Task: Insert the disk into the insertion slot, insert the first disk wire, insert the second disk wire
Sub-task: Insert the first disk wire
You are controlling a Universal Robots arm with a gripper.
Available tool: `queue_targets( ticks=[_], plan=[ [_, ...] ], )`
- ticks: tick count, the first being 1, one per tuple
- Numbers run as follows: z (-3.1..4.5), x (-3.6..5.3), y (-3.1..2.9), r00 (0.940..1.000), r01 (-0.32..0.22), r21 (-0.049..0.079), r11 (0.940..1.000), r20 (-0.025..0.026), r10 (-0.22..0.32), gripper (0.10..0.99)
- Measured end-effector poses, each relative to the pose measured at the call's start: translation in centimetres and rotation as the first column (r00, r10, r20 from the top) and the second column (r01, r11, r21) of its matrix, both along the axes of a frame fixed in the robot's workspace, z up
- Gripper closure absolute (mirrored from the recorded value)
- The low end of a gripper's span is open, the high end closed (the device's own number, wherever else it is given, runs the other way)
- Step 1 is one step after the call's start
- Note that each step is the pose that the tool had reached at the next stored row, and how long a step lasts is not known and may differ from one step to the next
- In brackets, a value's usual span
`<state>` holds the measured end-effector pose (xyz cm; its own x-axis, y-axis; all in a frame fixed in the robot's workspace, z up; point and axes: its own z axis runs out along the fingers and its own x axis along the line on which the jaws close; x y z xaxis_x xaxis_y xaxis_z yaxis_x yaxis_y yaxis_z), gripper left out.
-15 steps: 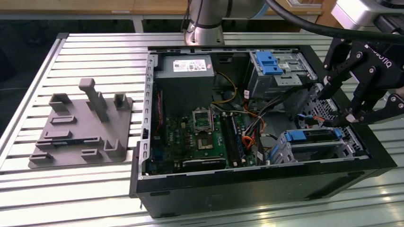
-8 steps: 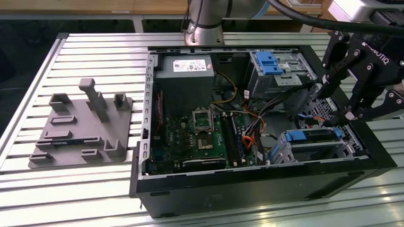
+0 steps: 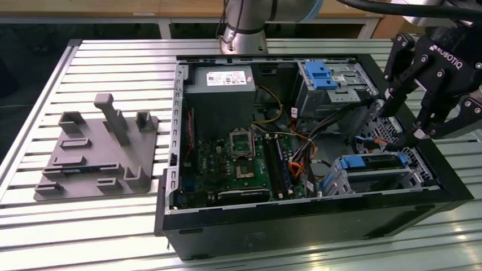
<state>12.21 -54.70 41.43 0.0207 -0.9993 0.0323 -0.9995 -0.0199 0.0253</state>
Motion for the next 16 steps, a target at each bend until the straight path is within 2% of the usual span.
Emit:
queue_targets(
  ticks=[2, 4, 9, 16],
  plan=[
    [-0.01, 0.42, 0.0, 1.0, 0.001, -0.007, 1.0, -0.0065, -0.001, 0.529],
    [-0.06, 0.54, 0.03, 0.9999, 0.011, -0.01, 0.9999, -0.0073, -0.011, 0.529],
    [-0.27, 0.58, 0.03, 0.9953, 0.096, -0.011, 0.9953, -0.0071, -0.096, 0.529],
    [-0.35, 2.33, 0.08, 0.9948, 0.098, -0.04, 0.9944, -0.0246, -0.099, 0.529]
  ],
)
